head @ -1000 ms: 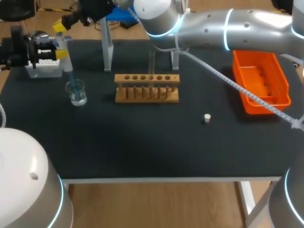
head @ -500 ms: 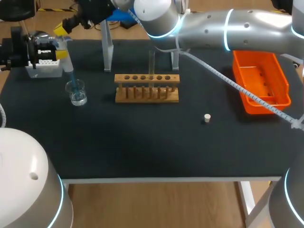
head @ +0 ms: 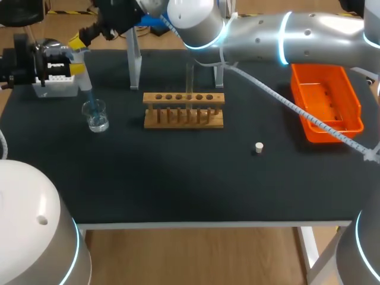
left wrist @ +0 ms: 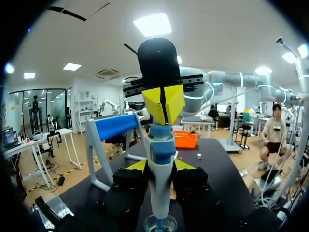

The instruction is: Invert the test tube, pick up the pipette, mount the tip to pipette, aspirate from beaker and dispense into the tube, eject the tip, return the pipette, and cap with the stopper.

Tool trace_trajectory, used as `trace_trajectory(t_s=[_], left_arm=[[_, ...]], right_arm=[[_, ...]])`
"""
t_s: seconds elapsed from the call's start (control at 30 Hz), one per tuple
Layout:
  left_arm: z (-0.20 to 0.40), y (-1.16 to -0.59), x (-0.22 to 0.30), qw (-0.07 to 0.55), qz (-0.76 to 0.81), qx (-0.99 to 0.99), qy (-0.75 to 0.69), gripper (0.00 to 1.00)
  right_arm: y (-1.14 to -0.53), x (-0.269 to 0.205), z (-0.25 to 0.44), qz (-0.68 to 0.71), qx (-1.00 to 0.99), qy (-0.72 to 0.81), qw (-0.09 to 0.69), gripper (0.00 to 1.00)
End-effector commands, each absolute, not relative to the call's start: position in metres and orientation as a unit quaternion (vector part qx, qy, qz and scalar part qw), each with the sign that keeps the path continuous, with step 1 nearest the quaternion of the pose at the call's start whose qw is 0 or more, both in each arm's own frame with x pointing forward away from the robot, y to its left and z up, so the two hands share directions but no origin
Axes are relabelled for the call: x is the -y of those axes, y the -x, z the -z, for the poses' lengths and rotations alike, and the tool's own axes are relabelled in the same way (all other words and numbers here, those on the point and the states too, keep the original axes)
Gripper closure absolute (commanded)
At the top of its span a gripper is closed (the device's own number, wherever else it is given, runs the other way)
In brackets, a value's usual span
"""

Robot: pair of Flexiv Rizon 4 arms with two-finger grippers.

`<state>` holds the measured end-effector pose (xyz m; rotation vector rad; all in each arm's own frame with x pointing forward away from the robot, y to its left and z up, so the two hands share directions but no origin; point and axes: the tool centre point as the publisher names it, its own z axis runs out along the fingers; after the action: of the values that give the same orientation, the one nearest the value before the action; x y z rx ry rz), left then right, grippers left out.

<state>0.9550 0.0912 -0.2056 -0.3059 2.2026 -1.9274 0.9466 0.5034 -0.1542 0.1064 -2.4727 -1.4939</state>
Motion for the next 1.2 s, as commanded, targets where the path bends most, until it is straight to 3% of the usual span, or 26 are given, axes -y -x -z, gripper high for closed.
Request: trace_trajectory(t_s=[0.03,0.27,0.3,0.37,0.4,0.77,1.2], left_arm=[[0.2,-0.957,-0.093,0.098,0.653,-0.744,0.102,1.0],[0.2,-0.957,-0.093,0.098,0.653,-0.744,0.102,1.0],[0.2,-0.957,-0.093,0.098,0.653,-0.744,0.102,1.0],[0.2,-0.957,-0.093,0.098,0.653,-0.744,0.102,1.0],[0.2,-0.957,-0.093,0.098,0.653,-0.744,0.102,1.0],[0.2,-0.957,-0.093,0.098,0.653,-0.744,0.102,1.0],[0.2,-0.957,-0.093,0.098,0.653,-0.744,0.102,1.0]], right_arm=[[-0.949,-0.505,0.163,0.507,0.851,-0.039,0.129,1.0],[-0.95,-0.502,0.143,0.524,0.842,-0.048,0.119,1.0],[-0.951,-0.499,0.138,0.527,0.841,-0.049,0.115,0.87],[-0.952,-0.492,0.126,0.535,0.836,-0.054,0.107,0.33],[-0.953,-0.488,0.12,0.539,0.834,-0.055,0.104,0.0],[-0.955,-0.396,0.086,0.543,0.833,-0.086,0.066,0.0],[-0.95,-0.266,0.109,0.526,0.846,-0.082,0.023,0.0]])
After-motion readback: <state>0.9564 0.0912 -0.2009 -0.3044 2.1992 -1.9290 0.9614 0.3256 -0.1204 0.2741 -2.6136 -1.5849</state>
